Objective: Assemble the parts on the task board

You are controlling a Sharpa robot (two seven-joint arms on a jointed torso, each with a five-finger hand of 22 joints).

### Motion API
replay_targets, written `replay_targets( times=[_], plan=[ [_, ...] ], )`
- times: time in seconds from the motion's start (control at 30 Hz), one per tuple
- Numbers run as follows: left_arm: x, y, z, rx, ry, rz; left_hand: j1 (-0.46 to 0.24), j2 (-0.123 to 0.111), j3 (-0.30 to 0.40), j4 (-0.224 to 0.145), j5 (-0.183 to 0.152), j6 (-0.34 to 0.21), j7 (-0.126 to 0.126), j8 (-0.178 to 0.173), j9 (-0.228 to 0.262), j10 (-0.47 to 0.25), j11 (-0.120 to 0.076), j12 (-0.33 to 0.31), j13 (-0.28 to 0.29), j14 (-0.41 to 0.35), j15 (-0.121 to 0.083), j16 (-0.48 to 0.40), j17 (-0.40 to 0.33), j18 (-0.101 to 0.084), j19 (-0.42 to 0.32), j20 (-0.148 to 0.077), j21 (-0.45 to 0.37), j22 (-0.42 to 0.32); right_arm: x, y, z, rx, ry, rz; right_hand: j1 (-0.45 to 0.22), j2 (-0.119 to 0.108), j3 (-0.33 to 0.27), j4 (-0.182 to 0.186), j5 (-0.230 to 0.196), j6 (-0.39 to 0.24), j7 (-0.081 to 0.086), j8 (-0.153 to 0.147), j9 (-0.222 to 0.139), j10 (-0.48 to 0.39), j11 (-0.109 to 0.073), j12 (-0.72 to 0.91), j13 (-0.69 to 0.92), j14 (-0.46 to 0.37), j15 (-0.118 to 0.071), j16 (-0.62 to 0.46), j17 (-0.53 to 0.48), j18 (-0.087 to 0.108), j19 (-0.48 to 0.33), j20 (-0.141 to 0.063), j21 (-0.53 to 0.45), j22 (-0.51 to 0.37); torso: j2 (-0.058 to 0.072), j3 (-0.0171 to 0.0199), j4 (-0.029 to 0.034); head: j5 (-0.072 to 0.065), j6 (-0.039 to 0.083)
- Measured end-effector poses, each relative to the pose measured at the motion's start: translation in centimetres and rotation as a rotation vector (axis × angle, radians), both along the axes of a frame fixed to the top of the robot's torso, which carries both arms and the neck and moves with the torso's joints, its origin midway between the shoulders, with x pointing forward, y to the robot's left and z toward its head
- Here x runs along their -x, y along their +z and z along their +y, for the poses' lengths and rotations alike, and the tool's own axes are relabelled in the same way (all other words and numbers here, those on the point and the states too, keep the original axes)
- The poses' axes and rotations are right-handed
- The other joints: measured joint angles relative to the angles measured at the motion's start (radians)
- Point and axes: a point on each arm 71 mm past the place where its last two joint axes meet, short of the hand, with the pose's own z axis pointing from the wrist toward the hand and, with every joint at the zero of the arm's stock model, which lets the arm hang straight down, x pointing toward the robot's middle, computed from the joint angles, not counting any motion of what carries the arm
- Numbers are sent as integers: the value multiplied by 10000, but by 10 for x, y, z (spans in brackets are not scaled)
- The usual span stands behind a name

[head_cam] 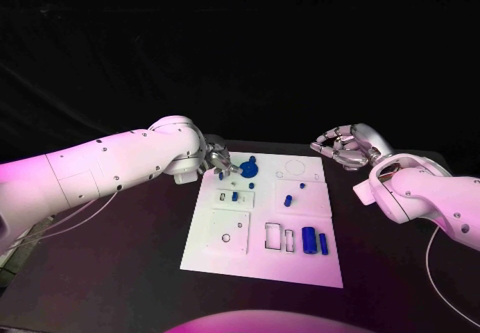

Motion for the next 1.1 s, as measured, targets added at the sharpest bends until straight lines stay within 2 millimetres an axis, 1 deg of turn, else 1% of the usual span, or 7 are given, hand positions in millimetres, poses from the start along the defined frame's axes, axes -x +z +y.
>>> replay_targets(
  times=[0.07, 0.13, 0.3, 0.57, 0.63, 0.77, 1.1],
  plan=[
    [-6, 5, 7, -49, 206, -63, 220, 85, -35, 2, 30, -234, 130, -342, -215, -324, 132, -404, -599, -11, 96, 0, 0, 1, -8, 15, 0, -8, 0, 0, -1, 5, -10, -1, 0, 0, 0, 0, 0, 0, 0, 0, 0, 0, 0, 0, 0, 0, 0, 0, 0, 0, 0, 0, 0, -1, 0, -1, 7, -6, 11],
    [-11, 6, 14, -105, 396, -71, 340, 100, -114, 0, 31, -517, 292, -707, -439, -507, 256, -660, -976, -6, 205, 0, 0, -1, 11, 144, 0, -8, 0, 0, -1, 7, -14, -2, 0, 0, 0, 0, 0, 0, 0, 0, 0, 0, 0, 0, 0, 0, 0, 0, 0, 0, 0, 0, 0, -1, 2, -1, 9, -8, 18],
    [-21, 5, 28, -247, 805, -74, 398, 78, -247, 1, 31, -702, 445, -1059, -676, -510, 326, -715, -1088, -31, 280, 0, 0, 0, 82, 215, 0, 42, 0, 0, -2, 14, -27, -3, 0, 0, 0, 0, 62, 0, 0, 39, 0, 0, 0, 0, 0, 0, 0, 0, 0, 0, 0, 0, 0, -1, 14, -12, 12, -10, 29],
    [-33, 1, 37, -589, 1133, -106, 398, 78, -304, 1, 31, -713, 458, -1109, -745, -449, 386, -664, -1004, 4, 317, 0, 6, 1, 81, 214, 0, 90, 0, 0, -2, 16, -35, 1, -44, 44, 0, 0, 130, 0, 0, 79, -1, 0, 0, 0, 0, 0, 0, 0, 8, 0, 0, 0, 0, 7, 21, -19, 7, 14, 14],
    [-35, -2, 37, -692, 1138, -65, 398, 78, -341, 39, 31, -713, 458, -1109, -770, -448, 387, -655, -1000, 4, 317, 0, 9, 0, 91, 275, 1, 90, 0, 0, -2, 16, -36, 2, -44, 44, 0, 0, 176, 0, 0, 79, -1, 0, 0, 0, 1, 0, 0, 0, 8, 0, 0, 0, 0, 7, 25, -21, 3, 4, 7],
    [-39, -7, 35, -866, 1134, 41, 398, 78, -414, 30, 31, -687, 433, -1109, -797, -447, 387, -597, -940, 4, 317, 0, 8, 0, 81, 285, 0, 90, 0, 0, -2, 17, -40, 3, 23, 111, -28, -29, 425, -36, -37, 153, -2, 0, 0, 0, 1, 37, -37, 0, 8, 0, 0, 0, -39, 6, 45, -26, -5, -51, 5],
    [-42, -16, 32, -1120, 1049, 364, 339, 136, -538, 15, 31, -564, 389, -1109, -845, -322, 401, -488, -810, 4, 317, 0, 7, 1, 80, 285, 1, 130, 0, 0, -2, 14, -34, -1, 24, 111, -28, -29, 467, -66, -7, 154, -7, 0, 0, 0, -17, 37, -37, -41, 7, 0, 1, 0, -38, 5, 78, -34, -28, -57, -21]
  ],
)
